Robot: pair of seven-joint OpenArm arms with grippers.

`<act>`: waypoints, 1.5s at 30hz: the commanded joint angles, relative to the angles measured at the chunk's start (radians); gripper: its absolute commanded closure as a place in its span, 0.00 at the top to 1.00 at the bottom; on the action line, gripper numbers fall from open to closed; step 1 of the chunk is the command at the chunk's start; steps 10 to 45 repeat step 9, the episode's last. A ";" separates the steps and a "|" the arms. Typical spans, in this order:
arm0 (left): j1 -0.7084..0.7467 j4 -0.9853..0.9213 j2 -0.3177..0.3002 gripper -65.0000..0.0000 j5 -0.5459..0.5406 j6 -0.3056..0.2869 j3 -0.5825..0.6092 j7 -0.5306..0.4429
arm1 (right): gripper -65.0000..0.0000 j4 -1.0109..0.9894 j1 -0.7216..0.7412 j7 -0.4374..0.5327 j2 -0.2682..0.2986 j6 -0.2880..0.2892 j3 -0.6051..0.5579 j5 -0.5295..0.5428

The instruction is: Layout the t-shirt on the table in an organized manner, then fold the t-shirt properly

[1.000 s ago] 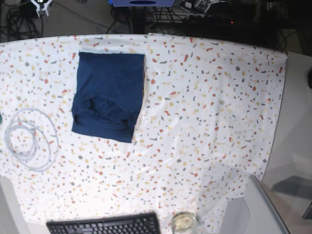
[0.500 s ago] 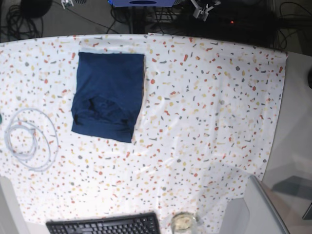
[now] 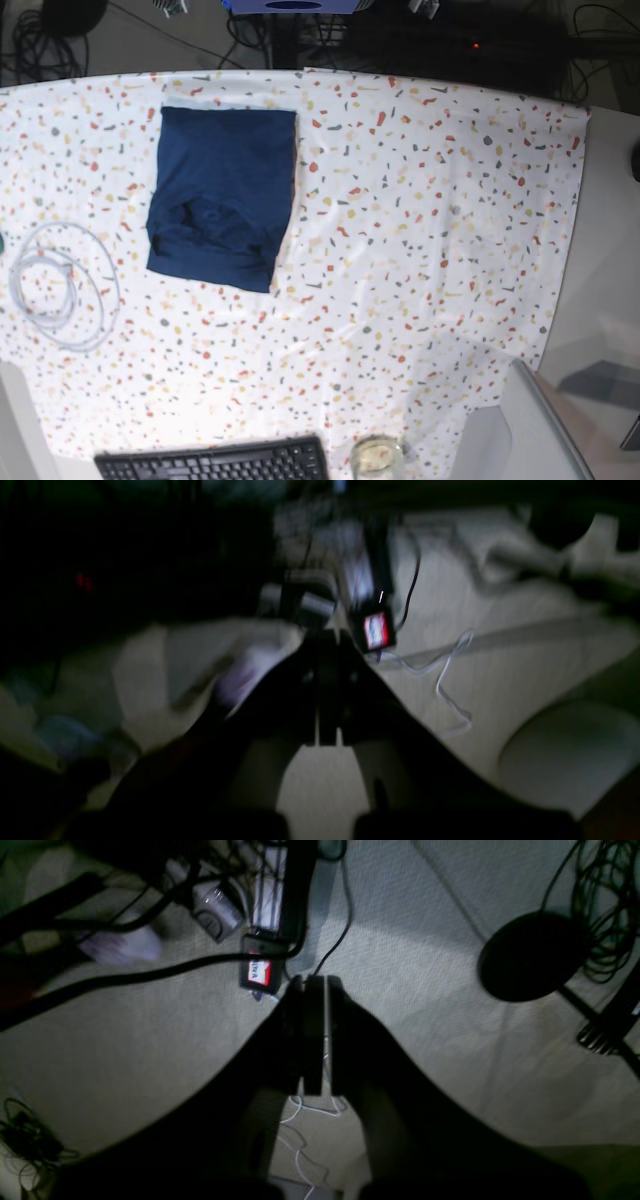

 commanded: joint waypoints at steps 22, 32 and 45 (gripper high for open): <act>-0.016 0.012 -0.014 0.00 -0.003 -0.005 0.000 -0.019 | 0.03 0.049 0.023 0.011 0.032 -0.002 -0.004 0.000; -0.016 0.012 -0.014 0.00 -0.003 -0.005 0.000 -0.019 | 0.03 0.049 0.023 0.011 0.032 -0.002 -0.004 0.000; -0.016 0.012 -0.014 0.00 -0.003 -0.005 0.000 -0.019 | 0.03 0.049 0.023 0.011 0.032 -0.002 -0.004 0.000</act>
